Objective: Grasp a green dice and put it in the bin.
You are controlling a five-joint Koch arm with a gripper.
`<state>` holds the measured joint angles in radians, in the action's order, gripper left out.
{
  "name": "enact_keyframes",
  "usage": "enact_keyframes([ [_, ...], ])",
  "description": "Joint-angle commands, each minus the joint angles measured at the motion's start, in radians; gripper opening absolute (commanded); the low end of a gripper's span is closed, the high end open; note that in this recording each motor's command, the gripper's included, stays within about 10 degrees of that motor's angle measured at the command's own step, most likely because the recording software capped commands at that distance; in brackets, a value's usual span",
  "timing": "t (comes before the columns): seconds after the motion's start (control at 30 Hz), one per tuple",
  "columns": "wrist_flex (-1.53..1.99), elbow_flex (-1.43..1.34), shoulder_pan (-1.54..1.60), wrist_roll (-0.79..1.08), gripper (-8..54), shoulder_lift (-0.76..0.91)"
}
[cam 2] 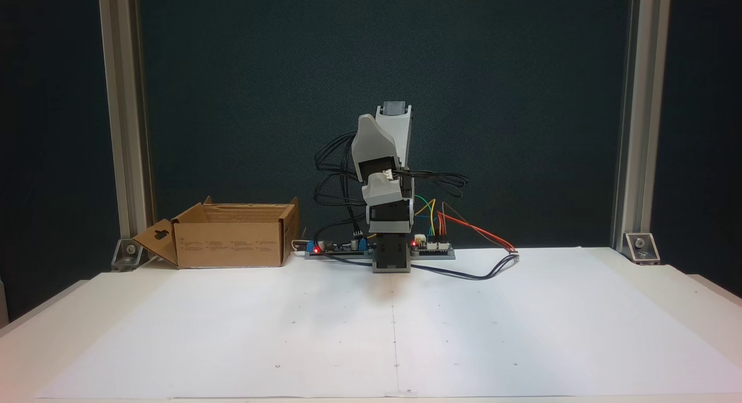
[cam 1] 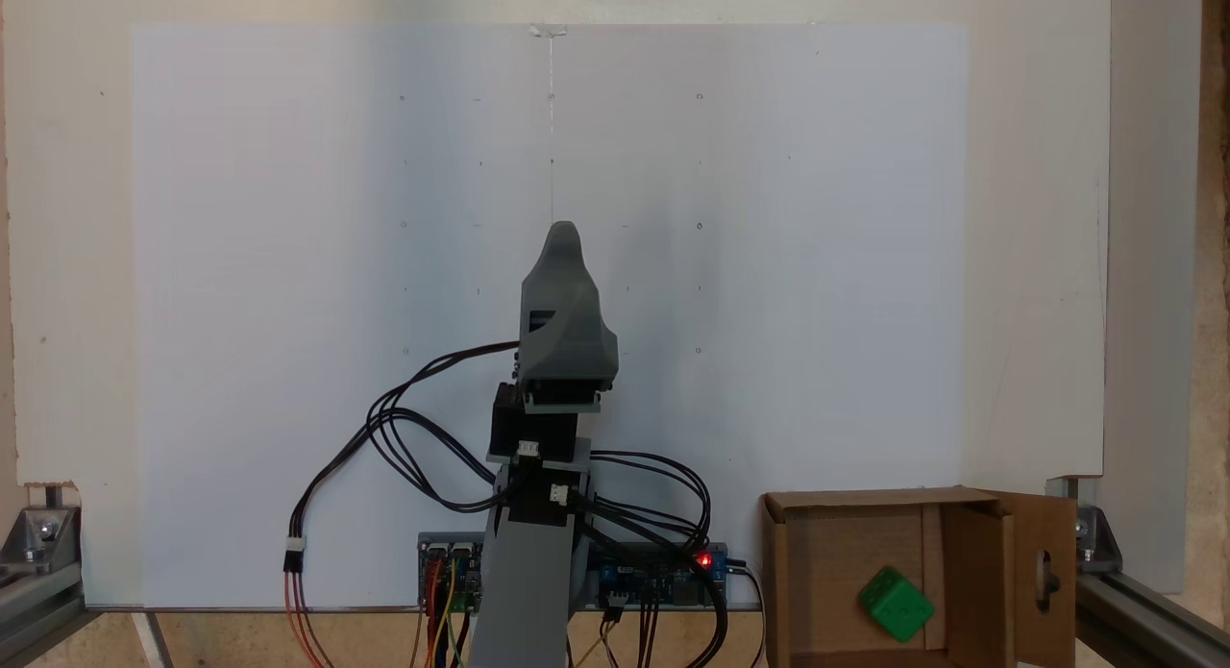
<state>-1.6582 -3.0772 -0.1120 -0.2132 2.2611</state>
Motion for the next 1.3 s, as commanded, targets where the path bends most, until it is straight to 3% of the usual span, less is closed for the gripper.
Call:
enact_keyframes([
  [0.0,-0.057,-0.052,-0.005,-0.025,44.5,0.109],
  [0.53,-0.054,-0.052,-0.002,-0.020,44.2,0.107],
  [0.83,-0.051,-0.052,0.043,0.348,44.5,0.104],
  [1.27,-0.049,-0.052,0.084,0.362,44.7,0.104],
])
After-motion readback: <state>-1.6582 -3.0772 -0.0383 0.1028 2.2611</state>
